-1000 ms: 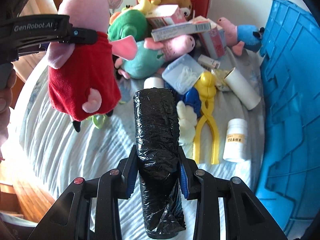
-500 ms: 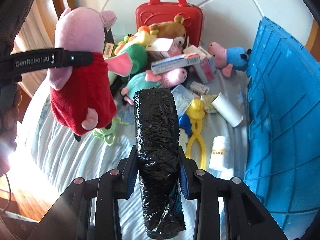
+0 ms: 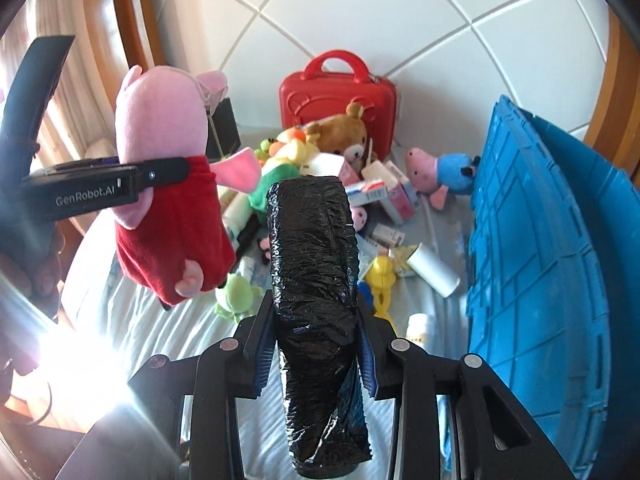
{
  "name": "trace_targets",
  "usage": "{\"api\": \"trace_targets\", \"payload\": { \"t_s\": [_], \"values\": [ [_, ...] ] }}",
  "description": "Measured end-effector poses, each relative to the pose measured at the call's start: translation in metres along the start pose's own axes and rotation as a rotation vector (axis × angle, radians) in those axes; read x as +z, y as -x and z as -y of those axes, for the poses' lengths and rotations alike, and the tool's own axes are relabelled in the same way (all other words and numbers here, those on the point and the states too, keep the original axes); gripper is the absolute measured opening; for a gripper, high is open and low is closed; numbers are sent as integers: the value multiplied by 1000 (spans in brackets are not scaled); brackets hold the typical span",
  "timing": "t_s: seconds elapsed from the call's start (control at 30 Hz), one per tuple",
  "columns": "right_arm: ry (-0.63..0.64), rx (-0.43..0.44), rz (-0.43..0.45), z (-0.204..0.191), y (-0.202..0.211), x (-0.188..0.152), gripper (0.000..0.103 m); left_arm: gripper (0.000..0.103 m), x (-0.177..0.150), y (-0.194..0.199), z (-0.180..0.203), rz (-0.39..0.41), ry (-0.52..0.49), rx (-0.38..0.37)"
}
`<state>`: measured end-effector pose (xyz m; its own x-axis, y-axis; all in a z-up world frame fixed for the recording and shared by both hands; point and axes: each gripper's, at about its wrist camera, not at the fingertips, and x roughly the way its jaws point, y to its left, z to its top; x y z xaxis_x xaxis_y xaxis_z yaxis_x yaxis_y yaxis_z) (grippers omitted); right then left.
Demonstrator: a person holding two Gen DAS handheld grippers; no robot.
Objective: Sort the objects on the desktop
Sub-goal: 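Lift and carry the black roll and pink pig doll over the blue crate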
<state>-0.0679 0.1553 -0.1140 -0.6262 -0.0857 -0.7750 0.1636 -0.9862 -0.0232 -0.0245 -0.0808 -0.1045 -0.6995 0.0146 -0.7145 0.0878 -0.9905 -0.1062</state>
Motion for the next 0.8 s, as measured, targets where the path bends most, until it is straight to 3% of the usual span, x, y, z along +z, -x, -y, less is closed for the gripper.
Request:
{"api": "trace_targets", "payload": {
  "t_s": [0.8],
  "values": [
    [-9, 23, 190, 8, 96, 41, 35, 55, 30, 78, 22, 135, -25, 30]
  ]
}}
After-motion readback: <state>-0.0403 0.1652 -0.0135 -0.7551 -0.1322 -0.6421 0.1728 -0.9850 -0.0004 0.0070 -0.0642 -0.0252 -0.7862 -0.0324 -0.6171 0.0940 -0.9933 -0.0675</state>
